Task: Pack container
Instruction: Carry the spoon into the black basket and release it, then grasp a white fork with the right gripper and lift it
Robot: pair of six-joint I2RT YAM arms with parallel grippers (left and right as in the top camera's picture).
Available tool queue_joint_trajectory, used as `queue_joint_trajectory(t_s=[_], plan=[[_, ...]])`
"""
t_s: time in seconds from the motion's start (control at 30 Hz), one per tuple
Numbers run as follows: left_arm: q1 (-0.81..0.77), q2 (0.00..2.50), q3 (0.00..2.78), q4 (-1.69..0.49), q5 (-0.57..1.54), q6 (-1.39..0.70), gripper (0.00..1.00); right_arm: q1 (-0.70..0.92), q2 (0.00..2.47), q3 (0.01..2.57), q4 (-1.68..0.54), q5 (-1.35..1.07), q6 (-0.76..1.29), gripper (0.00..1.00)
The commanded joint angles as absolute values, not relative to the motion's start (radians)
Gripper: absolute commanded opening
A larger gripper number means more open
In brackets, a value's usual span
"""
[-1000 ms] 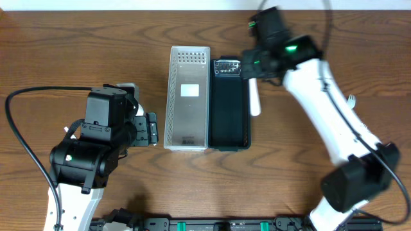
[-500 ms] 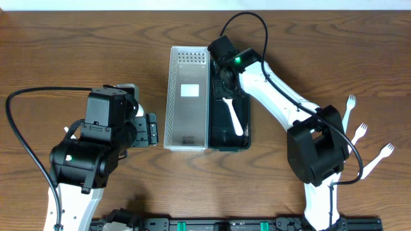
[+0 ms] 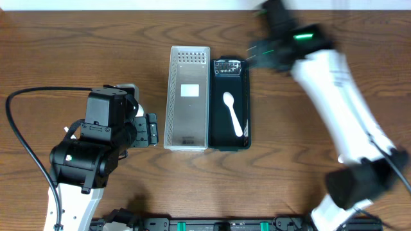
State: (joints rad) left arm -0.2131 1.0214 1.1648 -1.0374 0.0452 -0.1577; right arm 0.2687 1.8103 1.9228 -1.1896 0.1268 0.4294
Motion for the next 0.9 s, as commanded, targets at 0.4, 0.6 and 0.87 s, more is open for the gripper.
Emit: queue_joint_trajectory(t_s=[0.4, 0.6, 0.87], plan=[[-0.212, 1.025, 1.175, -1.05, 0.036, -0.155, 0.84, -0.396, 1.991, 1.774, -1.216, 0.077, 0.321, 0.9], [-0.212, 1.025, 1.175, -1.052, 0.036, -0.155, 0.84, -0.434, 2.126, 1.773, -1.177, 0.07, 0.264, 0.91], [-0.212, 1.025, 1.175, -1.052, 0.036, -0.155, 0.84, -0.411, 2.235, 1.773, -1.111, 0.031, 0.226, 0.92]])
